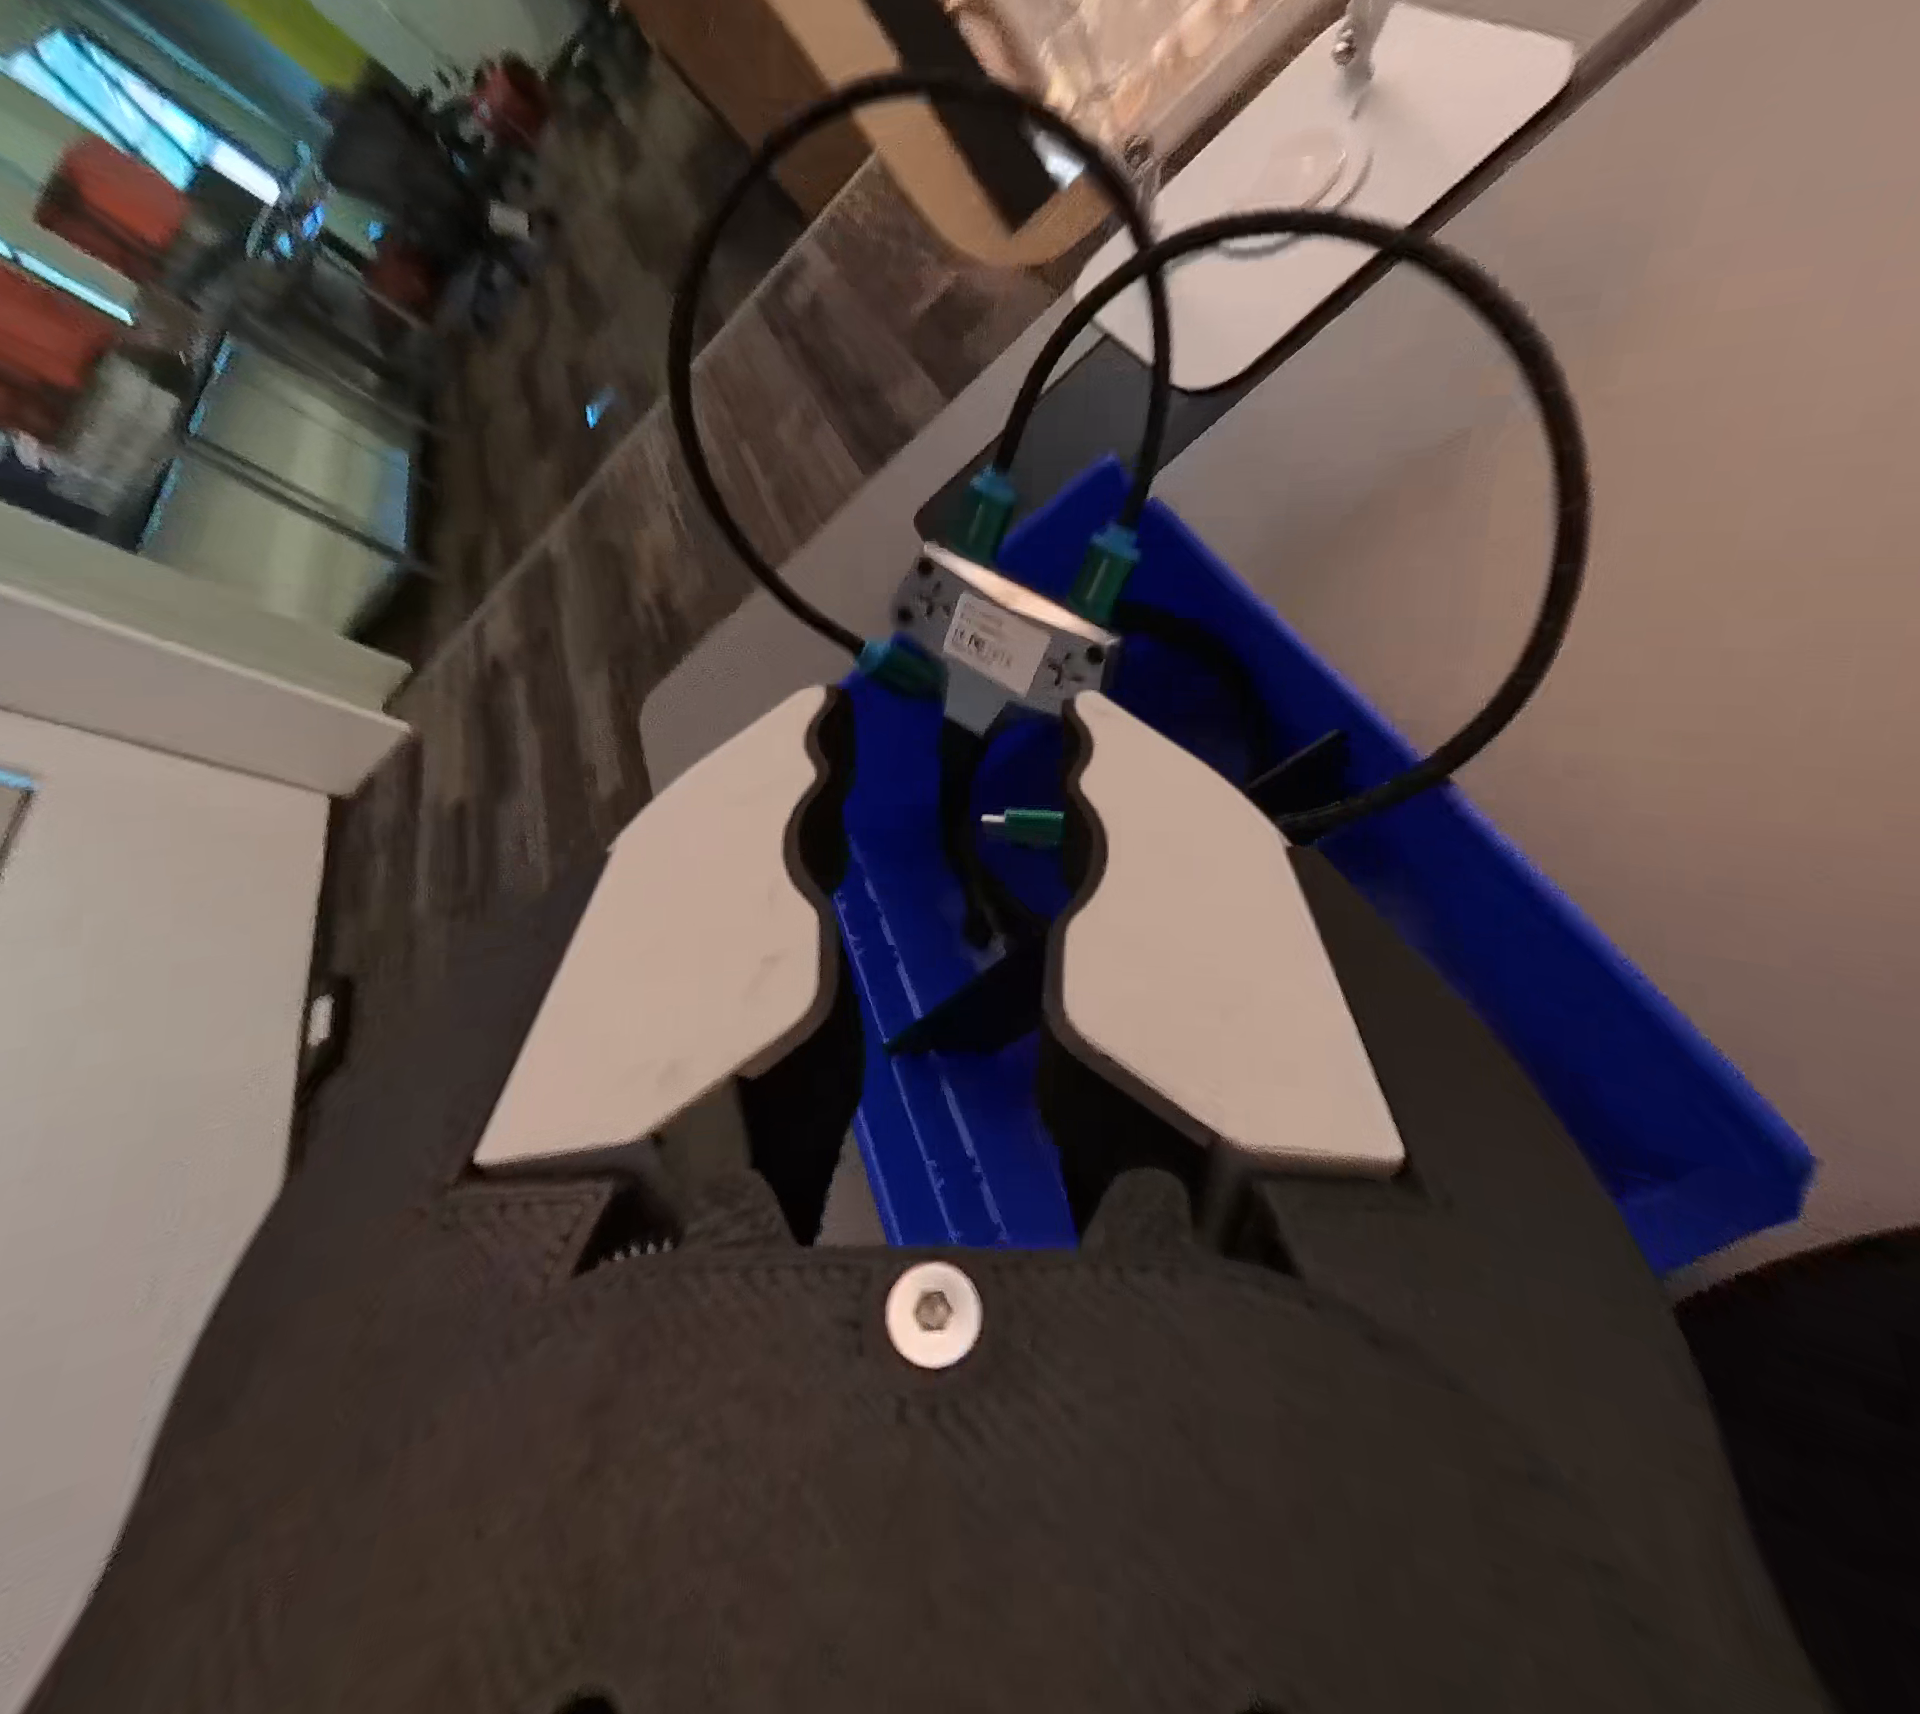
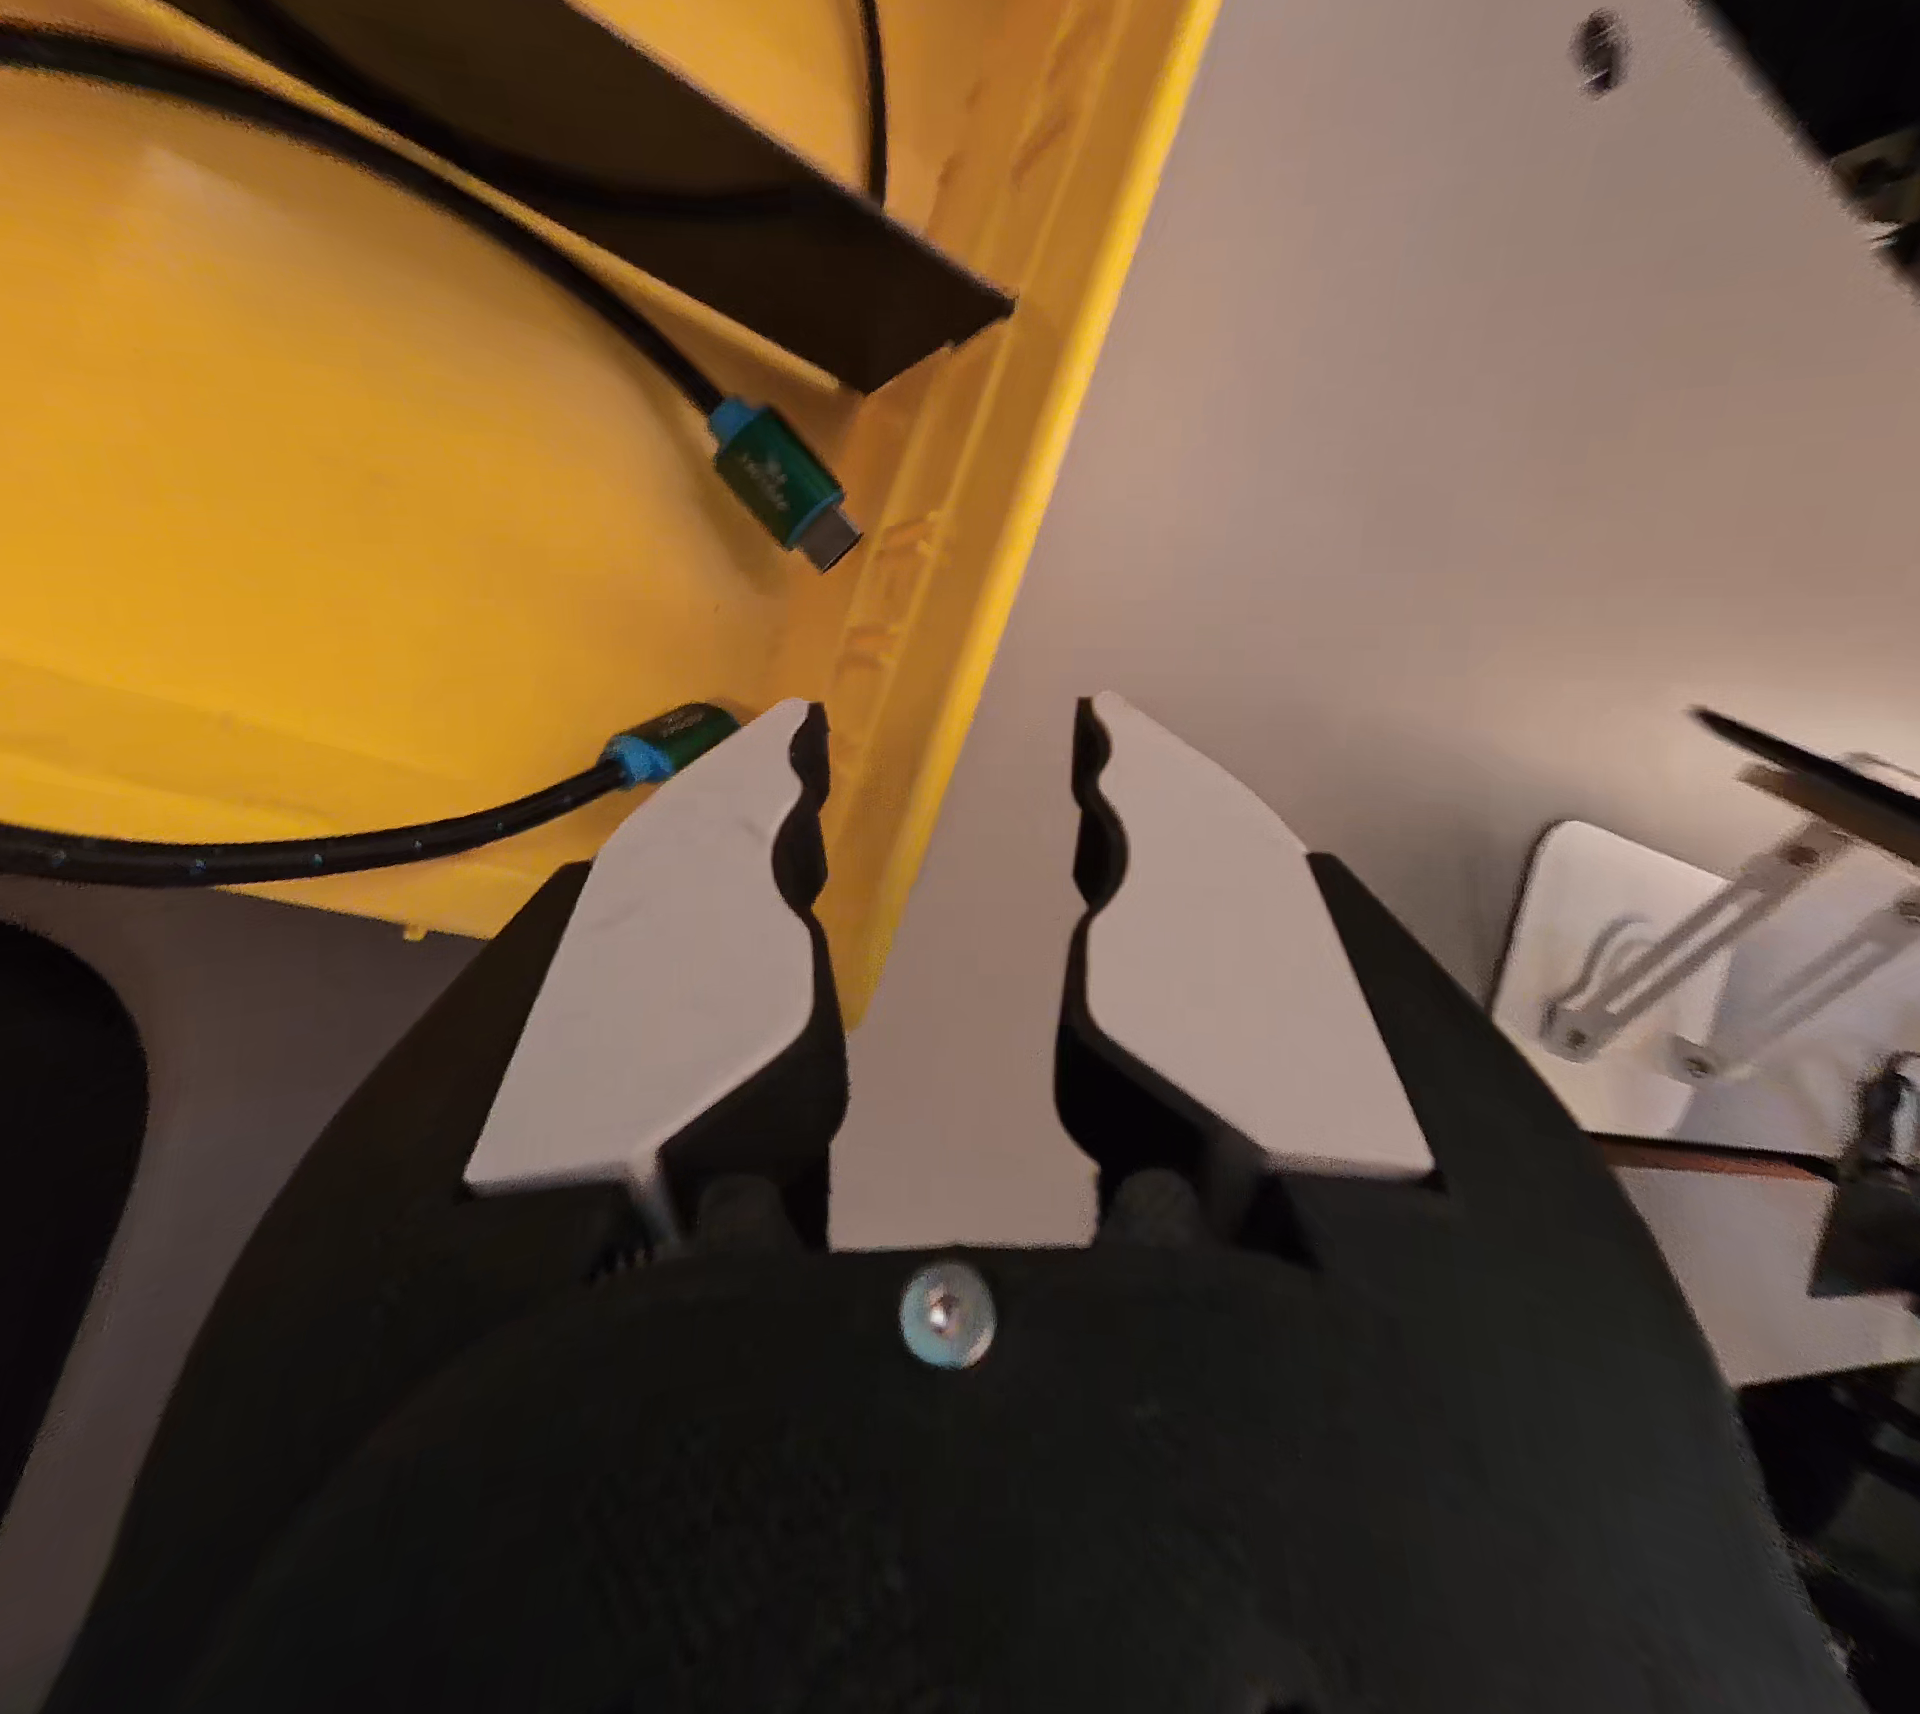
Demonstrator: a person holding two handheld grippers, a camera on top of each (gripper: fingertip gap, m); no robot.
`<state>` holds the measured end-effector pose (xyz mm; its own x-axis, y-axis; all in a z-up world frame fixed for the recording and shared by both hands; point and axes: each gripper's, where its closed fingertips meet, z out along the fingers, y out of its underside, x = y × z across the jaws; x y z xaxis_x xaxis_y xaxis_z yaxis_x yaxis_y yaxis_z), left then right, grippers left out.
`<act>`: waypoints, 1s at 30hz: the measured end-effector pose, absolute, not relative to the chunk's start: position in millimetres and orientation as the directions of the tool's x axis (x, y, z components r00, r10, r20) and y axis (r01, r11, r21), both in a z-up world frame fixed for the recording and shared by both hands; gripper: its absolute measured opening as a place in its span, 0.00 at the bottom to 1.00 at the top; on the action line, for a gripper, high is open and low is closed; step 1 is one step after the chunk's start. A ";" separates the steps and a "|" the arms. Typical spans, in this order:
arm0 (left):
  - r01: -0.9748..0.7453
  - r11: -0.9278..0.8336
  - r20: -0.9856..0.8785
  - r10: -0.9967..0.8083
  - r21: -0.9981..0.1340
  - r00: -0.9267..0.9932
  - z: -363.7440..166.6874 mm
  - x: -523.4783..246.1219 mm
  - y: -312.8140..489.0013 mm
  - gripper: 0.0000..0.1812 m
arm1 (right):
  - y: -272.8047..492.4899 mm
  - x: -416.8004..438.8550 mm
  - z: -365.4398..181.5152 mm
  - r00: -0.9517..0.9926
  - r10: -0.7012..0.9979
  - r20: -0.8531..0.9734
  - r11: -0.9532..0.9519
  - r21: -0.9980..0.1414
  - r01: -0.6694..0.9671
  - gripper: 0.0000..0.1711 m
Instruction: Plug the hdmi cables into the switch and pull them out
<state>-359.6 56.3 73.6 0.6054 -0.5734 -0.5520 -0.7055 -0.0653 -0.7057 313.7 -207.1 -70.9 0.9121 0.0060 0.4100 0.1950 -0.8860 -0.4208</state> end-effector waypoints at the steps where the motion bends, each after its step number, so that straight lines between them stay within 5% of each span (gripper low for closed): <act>1: -0.679 -0.092 -0.511 -0.586 -0.729 0.629 68.5 -362.9 62.9 0.21 | -205.3 313.2 -59.1 0.897 -0.018 0.441 -0.871 -0.447 0.202 0.28; 5: -0.587 -0.113 -0.402 -0.624 -0.802 0.670 57.1 -352.6 88.7 0.25 | -179.7 290.3 15.0 0.832 -0.095 0.546 -0.714 -0.620 0.326 0.33; 9: -0.623 -0.199 -0.421 -0.582 -0.757 0.696 28.9 -352.6 119.6 0.28 | -145.7 215.0 106.4 0.848 -0.087 0.522 -0.320 -0.821 0.472 0.42; 15: -0.506 -0.320 -0.287 -0.537 -0.801 0.793 4.0 -378.1 146.4 0.27 | -125.5 111.6 194.9 0.830 -0.013 0.558 0.183 -0.815 0.550 0.40; 24: -0.428 -0.341 -0.185 -0.559 -0.837 0.808 -13.5 -382.1 162.8 0.28 | -65.1 69.9 167.2 0.884 0.219 0.413 0.184 -0.907 0.378 0.40; 30: -0.347 -0.406 -0.052 -0.584 -0.845 0.810 -15.5 -362.6 180.2 0.30 | -49.7 92.1 135.0 0.860 0.166 0.482 0.042 -0.875 0.482 0.40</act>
